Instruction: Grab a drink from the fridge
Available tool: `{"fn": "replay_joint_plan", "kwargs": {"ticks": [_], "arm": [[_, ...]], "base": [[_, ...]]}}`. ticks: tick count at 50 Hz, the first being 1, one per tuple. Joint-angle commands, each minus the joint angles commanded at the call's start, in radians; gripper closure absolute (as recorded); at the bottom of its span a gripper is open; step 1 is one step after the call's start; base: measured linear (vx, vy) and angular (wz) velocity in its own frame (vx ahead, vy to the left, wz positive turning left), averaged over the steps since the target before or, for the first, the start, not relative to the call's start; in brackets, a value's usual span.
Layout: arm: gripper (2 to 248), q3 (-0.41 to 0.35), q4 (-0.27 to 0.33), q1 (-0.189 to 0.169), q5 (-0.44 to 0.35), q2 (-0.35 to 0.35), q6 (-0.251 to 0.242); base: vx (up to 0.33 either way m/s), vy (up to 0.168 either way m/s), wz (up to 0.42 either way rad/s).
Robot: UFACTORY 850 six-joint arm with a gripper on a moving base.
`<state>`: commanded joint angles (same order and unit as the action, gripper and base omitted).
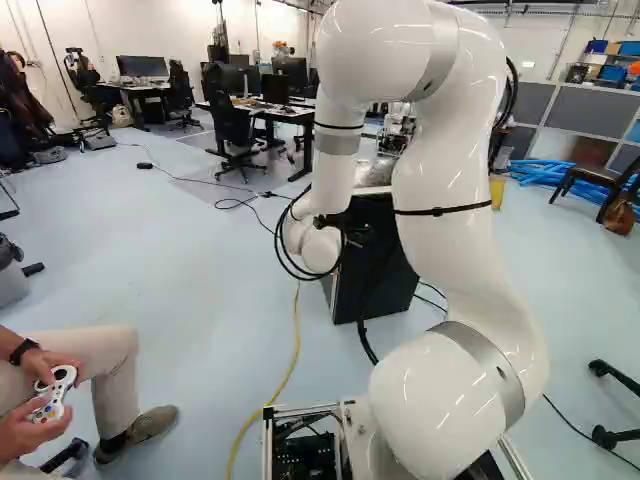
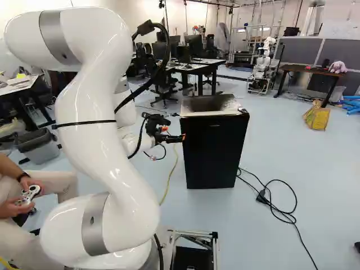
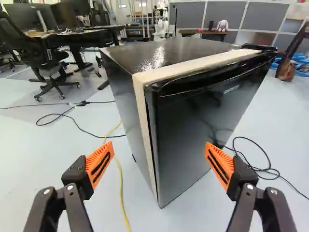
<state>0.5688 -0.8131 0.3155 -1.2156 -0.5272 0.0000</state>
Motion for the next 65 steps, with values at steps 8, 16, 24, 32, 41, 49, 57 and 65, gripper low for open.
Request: {"fn": "replay_joint_plan", "kwargs": {"ticks": [8,16,24,32,41,49,57,65], "arm": [[3,0.015,-0.038,0.007,-0.028,-0.010,0.000],[3,0.030,-0.076,0.012,-0.056,-0.020,0.000],[3,0.046,-0.111,0.016,-0.080,-0.030,0.000],[3,0.061,-0.140,0.020,-0.101,-0.039,0.000],[3,0.079,-0.164,0.023,-0.118,-0.050,0.000],[3,0.097,-0.168,0.026,-0.121,-0.061,0.000],[3,0.115,-0.168,0.026,-0.121,-0.073,0.000],[3,0.135,-0.168,0.023,-0.121,-0.084,0.000]], "base": [[0.000,0.000,0.000],[0.000,0.000,0.000],[0.000,0.000,0.000],[0.000,0.000,0.000],[0.000,0.000,0.000],[0.000,0.000,0.000],[0.000,0.000,0.000],[0.000,0.000,0.000]]}}
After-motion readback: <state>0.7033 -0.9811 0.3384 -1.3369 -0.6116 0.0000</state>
